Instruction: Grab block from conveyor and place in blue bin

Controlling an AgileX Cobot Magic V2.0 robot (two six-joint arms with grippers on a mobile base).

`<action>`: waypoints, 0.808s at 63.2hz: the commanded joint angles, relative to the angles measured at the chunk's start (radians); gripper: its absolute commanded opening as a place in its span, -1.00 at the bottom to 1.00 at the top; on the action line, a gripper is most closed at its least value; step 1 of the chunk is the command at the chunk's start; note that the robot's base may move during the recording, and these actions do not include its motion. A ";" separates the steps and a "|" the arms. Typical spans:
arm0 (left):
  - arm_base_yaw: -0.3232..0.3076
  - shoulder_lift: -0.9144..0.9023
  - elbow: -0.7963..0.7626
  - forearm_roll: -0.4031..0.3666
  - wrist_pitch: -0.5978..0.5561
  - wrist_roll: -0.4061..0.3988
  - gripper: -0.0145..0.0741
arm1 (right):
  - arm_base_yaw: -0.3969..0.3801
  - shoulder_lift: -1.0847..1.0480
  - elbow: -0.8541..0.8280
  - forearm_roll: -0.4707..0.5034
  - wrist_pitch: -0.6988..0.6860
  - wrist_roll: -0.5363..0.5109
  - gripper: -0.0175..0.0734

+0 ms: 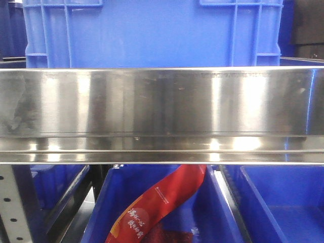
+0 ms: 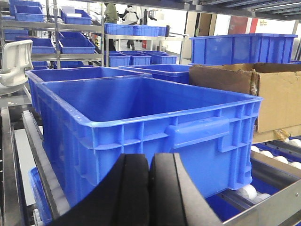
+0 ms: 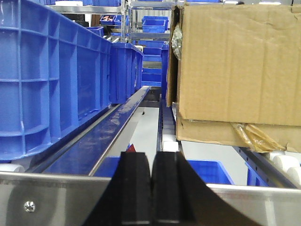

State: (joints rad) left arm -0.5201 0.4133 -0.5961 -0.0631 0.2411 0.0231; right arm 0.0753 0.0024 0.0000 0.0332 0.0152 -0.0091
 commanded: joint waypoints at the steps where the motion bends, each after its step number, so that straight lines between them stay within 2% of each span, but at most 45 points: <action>1: -0.003 -0.007 0.000 -0.003 -0.022 0.000 -0.92 | -0.004 -0.002 0.000 -0.007 -0.025 0.001 -0.98; 51: -0.003 -0.007 0.000 0.002 -0.021 0.000 -0.92 | -0.004 -0.002 0.000 -0.007 -0.025 0.001 -0.98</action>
State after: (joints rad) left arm -0.5201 0.4133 -0.5961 -0.0631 0.2411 0.0231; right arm 0.0753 0.0024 0.0000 0.0311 0.0152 -0.0099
